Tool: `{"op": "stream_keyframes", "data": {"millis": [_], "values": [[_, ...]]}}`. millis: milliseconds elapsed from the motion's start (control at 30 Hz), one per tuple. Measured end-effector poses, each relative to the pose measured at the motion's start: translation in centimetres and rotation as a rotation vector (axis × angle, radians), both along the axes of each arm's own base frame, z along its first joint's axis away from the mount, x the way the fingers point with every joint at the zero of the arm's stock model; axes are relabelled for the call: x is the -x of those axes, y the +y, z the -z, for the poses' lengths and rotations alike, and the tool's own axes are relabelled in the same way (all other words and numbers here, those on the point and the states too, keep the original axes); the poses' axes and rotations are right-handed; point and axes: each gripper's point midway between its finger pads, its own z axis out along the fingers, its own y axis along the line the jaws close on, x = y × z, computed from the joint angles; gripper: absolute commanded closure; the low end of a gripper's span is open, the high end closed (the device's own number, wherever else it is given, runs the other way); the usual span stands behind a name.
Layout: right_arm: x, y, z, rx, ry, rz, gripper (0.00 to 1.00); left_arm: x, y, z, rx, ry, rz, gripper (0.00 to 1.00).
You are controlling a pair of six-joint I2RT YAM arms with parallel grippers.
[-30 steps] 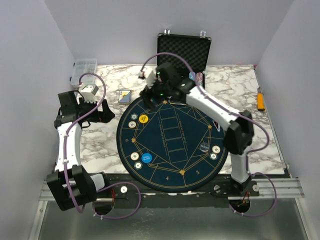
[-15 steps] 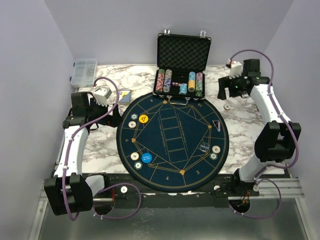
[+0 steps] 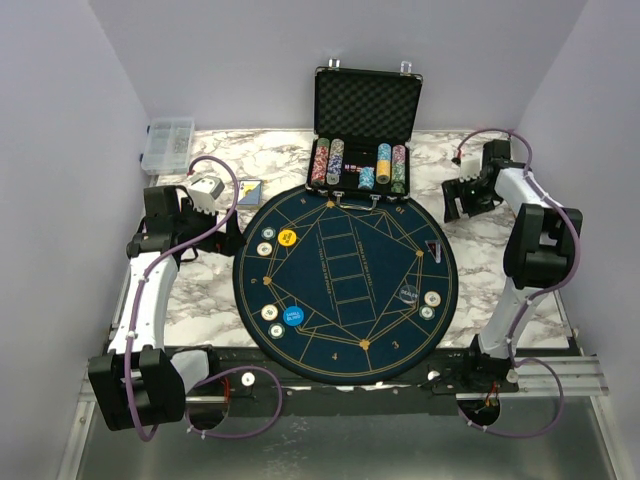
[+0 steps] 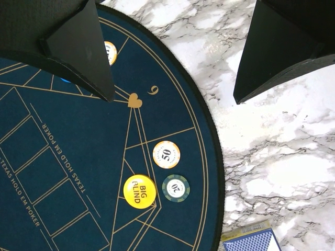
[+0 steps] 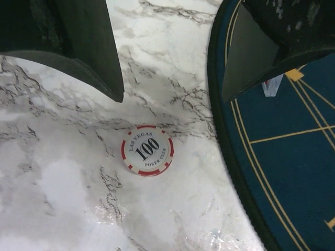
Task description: Distribute texas hold em gaming equipment
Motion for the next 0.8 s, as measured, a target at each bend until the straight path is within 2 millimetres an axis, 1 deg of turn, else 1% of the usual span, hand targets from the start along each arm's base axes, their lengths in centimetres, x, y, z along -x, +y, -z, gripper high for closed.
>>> {"op": "stream_keyframes", "data": {"millis": [167, 333, 433, 533, 633, 800], "values": [[-0.7, -0.2, 2.0, 0.005, 0.026, -0.004, 0.24, 0.0, 0.0, 0.0, -0.002, 0.001, -0.002, 0.02], [-2.0, -0.5, 2.9, 0.008, 0.023, -0.003, 0.27, 0.0, 0.1, 0.1, -0.003, 0.001, -0.003, 0.02], [-2.6, -0.6, 3.3, 0.011, 0.018, -0.002, 0.3, 0.0, 0.1, 0.1, -0.003, 0.001, -0.003, 0.02], [-3.2, -0.7, 3.5, 0.011, 0.016, -0.001, 0.35, 0.0, 0.1, 0.1, -0.003, 0.001, -0.003, 0.02], [-3.7, -0.7, 3.5, 0.012, 0.009, 0.0, 0.41, 0.0, 0.1, 0.1, -0.003, 0.001, -0.003, 0.01], [-4.0, -0.8, 3.3, 0.012, 0.001, 0.001, 0.5, 0.0, 0.1, 0.1, -0.005, 0.002, -0.005, 0.02]]}}
